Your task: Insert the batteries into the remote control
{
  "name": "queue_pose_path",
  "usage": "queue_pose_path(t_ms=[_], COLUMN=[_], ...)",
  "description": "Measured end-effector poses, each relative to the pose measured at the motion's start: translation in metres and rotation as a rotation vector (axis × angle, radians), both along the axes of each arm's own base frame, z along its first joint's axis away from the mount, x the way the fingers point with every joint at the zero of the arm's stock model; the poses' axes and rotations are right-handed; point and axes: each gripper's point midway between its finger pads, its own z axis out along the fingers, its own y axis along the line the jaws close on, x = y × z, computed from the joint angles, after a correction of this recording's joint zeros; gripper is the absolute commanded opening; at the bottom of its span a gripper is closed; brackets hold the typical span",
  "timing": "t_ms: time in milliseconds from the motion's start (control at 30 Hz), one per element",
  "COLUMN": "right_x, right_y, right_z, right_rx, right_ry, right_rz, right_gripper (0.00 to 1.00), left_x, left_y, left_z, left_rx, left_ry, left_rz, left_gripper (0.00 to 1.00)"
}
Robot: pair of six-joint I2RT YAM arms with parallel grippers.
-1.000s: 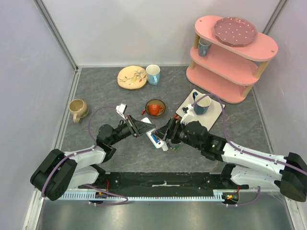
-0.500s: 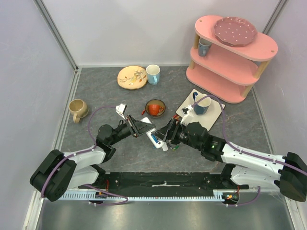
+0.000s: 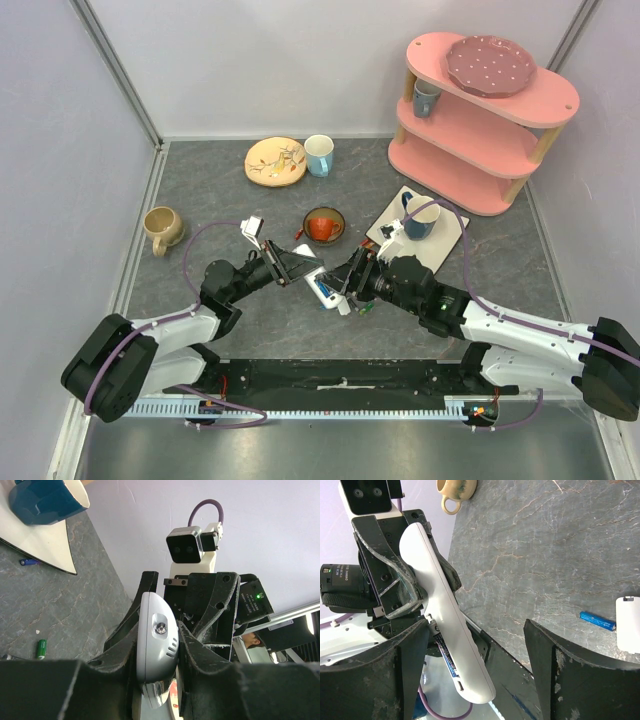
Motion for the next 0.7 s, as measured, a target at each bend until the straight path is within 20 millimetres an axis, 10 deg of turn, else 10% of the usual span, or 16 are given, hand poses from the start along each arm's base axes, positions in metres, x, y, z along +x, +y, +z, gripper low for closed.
queue_pose_path(t_ms=[700], right_x=[-0.0024], right_y=[-0.0003], right_z=[-0.0009], right_rx=[0.032], right_ry=[0.006], right_rz=[0.006], right_gripper=[0.82], left_x=[0.0092], left_y=[0.0003], left_z=[0.0078], left_rx=[0.008], left_ry=[-0.007], left_rz=[0.019], left_gripper=[0.02])
